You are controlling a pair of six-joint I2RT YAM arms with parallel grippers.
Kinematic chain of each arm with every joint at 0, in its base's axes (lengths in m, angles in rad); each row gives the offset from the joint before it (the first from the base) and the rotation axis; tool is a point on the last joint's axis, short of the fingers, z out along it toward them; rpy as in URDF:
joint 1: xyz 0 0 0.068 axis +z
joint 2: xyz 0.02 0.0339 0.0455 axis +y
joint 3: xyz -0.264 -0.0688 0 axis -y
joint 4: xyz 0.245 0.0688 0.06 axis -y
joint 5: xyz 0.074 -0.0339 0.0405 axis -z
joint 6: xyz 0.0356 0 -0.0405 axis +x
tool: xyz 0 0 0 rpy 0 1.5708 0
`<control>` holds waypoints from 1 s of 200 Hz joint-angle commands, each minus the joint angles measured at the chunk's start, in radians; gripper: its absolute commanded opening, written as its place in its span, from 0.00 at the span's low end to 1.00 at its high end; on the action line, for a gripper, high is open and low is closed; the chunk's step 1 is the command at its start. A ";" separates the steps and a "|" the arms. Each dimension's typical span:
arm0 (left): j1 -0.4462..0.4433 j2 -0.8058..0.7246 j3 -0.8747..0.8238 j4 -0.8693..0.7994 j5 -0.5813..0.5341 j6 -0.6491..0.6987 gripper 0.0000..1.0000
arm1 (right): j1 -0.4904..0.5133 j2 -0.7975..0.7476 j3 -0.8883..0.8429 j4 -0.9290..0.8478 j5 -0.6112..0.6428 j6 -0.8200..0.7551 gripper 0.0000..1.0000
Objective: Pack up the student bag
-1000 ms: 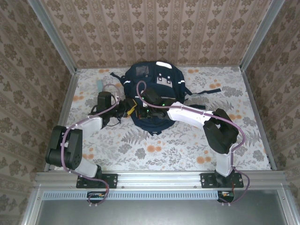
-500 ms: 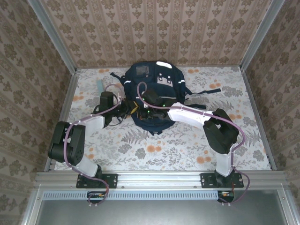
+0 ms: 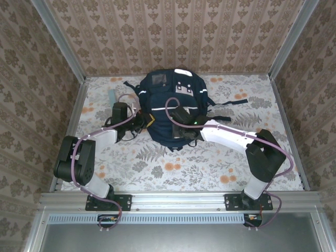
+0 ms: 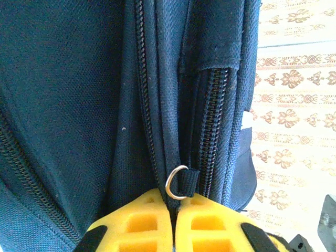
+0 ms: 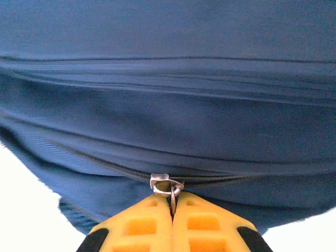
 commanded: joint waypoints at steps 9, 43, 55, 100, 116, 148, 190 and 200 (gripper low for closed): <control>0.052 -0.026 0.028 -0.020 -0.072 0.046 0.00 | -0.081 -0.073 -0.055 -0.113 0.116 0.077 0.00; 0.078 -0.051 0.037 -0.071 -0.076 0.072 0.02 | -0.099 -0.086 -0.066 -0.014 -0.017 0.044 0.00; 0.091 -0.075 0.036 -0.108 -0.094 0.083 0.08 | -0.091 -0.079 -0.060 0.037 -0.101 0.016 0.00; 0.113 -0.222 -0.035 -0.236 -0.266 0.072 0.46 | -0.026 0.010 0.041 0.174 -0.332 -0.041 0.00; 0.113 -0.262 -0.062 -0.247 -0.268 0.046 0.53 | -0.007 0.064 0.101 0.200 -0.389 -0.036 0.00; 0.107 -0.337 -0.126 -0.235 -0.240 -0.023 0.57 | 0.029 0.150 0.210 0.198 -0.426 -0.048 0.00; 0.092 -0.355 -0.150 -0.167 -0.156 -0.086 0.56 | 0.044 0.181 0.244 0.199 -0.443 -0.050 0.00; 0.085 -0.349 -0.149 -0.146 -0.152 -0.093 0.54 | 0.045 0.181 0.239 0.198 -0.444 -0.050 0.00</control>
